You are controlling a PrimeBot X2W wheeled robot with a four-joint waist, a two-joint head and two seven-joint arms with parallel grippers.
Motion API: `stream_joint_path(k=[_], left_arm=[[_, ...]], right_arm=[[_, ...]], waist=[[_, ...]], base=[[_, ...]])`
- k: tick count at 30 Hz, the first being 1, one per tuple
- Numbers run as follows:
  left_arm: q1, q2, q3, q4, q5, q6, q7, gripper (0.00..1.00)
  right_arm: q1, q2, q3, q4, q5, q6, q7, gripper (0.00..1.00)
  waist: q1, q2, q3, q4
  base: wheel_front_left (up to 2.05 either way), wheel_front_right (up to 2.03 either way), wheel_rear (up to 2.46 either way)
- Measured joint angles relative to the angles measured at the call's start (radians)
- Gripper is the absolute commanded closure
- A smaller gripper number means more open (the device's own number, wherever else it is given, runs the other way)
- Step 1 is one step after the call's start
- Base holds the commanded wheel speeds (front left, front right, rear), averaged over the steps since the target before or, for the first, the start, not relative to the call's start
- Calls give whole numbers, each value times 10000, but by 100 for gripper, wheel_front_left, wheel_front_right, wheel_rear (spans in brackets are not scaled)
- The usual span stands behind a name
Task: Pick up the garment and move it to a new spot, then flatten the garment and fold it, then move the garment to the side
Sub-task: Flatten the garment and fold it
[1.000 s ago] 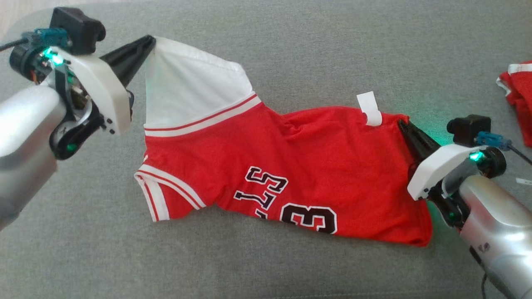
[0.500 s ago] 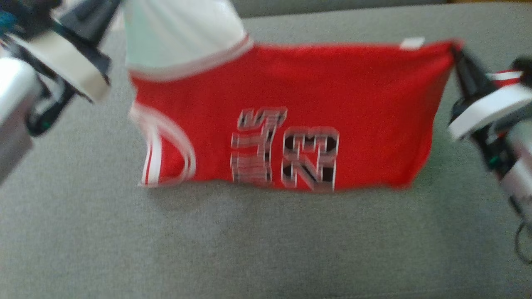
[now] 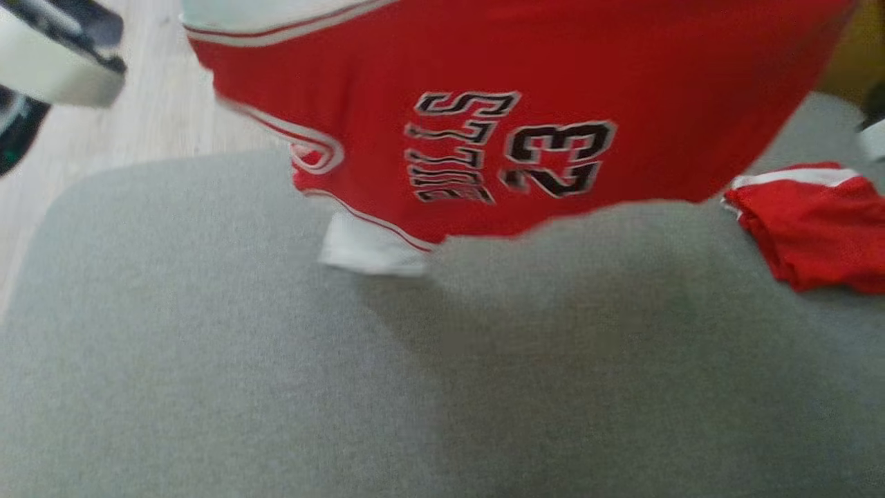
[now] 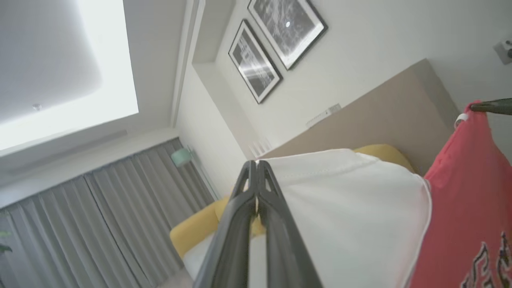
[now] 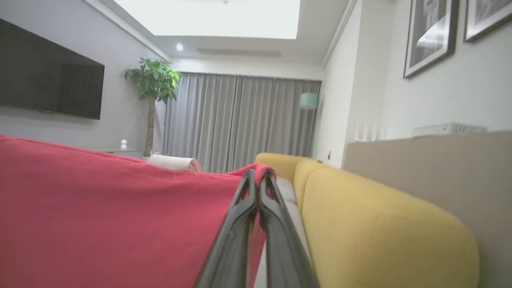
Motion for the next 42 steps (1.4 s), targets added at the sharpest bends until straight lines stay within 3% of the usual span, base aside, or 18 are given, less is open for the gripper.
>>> stream_joint_path(k=[5, 11, 17, 23, 28, 35, 42], left_arm=[[-595, 54, 821, -619, 326, 255, -10, 100], [-1497, -174, 619, -205, 337, -96, 725, 100], [-1562, -1087, -207, 1361, 150, -380, 1423, 100], [-2538, -1584, -293, 2784, 568, -382, 832, 100], [-3754, -2048, 389, 3824, 1237, 88, 58, 100], [-3644, -2266, 1166, 2982, 1655, -173, -12, 100], [-1346, -1601, 842, 1438, 1668, -378, -12, 100]], right_arm=[[-662, -562, -623, -435, -222, 0, 274, 100], [-1478, -644, -518, -525, -610, 0, 1089, 100], [-2220, 230, 299, 665, -748, 0, 1509, 100], [-3917, 1028, 848, 1655, -1306, 0, 974, 100], [-5255, 1340, 748, 2612, -1806, 0, 178, 100], [-5694, 1200, 163, 2961, -2385, 0, -48, 100], [-4132, 1003, -337, 2861, -2608, 0, -50, 100]], waist=[[0, 0, -445, -76], [0, 0, -391, -89], [1, 0, 432, 40], [4, 0, 1780, 118], [6, 0, 2966, 189], [5, 0, 4040, 552], [4, -1, 4606, 1010]], base=[[0, 0, 0], [0, 0, 0], [0, 0, 0], [0, 0, 0], [0, 0, 0], [0, 0, 0], [0, 0, 0]])
